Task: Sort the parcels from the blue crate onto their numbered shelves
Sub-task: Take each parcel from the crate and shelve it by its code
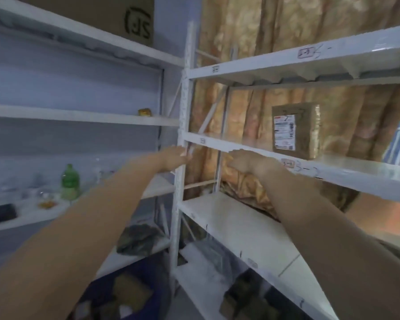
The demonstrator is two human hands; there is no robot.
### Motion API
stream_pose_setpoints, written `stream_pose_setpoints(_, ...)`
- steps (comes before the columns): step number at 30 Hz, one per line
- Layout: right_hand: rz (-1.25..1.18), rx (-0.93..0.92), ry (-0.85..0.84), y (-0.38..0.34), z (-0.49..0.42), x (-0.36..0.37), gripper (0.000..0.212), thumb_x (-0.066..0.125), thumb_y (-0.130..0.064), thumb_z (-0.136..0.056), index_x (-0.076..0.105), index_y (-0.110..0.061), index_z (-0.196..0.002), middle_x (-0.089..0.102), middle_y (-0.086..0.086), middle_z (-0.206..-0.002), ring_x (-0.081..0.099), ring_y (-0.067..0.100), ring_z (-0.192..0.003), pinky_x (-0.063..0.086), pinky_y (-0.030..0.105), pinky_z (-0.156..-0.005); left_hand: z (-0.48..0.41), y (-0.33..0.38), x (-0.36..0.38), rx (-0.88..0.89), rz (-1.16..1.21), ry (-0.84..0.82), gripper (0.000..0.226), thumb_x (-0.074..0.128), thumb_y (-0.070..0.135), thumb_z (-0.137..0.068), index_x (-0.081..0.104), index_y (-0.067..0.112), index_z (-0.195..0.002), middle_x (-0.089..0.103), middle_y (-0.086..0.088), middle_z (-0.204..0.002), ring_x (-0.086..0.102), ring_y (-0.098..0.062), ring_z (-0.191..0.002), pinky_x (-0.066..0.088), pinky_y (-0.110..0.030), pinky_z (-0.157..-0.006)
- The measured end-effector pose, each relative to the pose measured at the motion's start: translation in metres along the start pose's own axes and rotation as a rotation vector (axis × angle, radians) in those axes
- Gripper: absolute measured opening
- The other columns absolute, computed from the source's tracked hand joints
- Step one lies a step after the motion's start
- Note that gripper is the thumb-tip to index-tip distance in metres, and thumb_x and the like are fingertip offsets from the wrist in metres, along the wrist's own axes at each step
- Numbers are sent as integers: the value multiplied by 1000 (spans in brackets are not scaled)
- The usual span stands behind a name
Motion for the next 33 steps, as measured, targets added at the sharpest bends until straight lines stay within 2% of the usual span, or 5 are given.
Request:
stream_pose_setpoints(8,-2,-197,-76,-202,-84,52,49,31,-32,-103,33,-11,-148,29,10,-156,32,28,-141,25,31,-112,30,-214,-61,-241,-62,68,61,27,42,-100,10,12,-150,2,-6,-160,1,-20,-148,2,-35,-118)
stream_pose_setpoints(19,-7,-304,-155,-338,-175,127,58,34,-38,-100,24,-12,-151,18,7,-160,23,27,-145,20,34,-116,21,-371,-55,-369,-144,-14,64,22,51,-98,9,17,-151,3,-3,-160,3,-19,-148,0,-41,-120)
stream_pose_setpoints(22,-12,-320,-196,-353,-202,167,57,34,-40,-100,25,-16,-151,19,5,-160,23,27,-145,20,36,-117,8,-409,-29,-406,-178,-53,62,18,52,-98,11,20,-150,6,-4,-160,5,-22,-147,0,-46,-120)
stream_pose_setpoints(29,-141,-361,-409,-386,-291,323,55,40,-38,-100,32,-13,-148,28,10,-156,35,30,-138,30,35,-110,-46,-509,74,-508,16,-145,59,26,42,-100,12,13,-151,6,-4,-160,5,-19,-147,4,-27,-114)
stream_pose_setpoints(33,-282,-330,-482,-374,-337,437,47,42,-30,-99,42,-12,-142,43,15,-146,45,33,-128,38,40,-106,-81,-580,168,-599,245,-155,57,34,37,-99,21,13,-149,20,-9,-157,26,-27,-141,20,-31,-113)
Point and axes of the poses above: each hand's wrist, its own z-axis away from the middle knuckle, its own x-axis out of the palm, y = z × x, the point moved 6 cm from there along -z, towards the middle knuckle
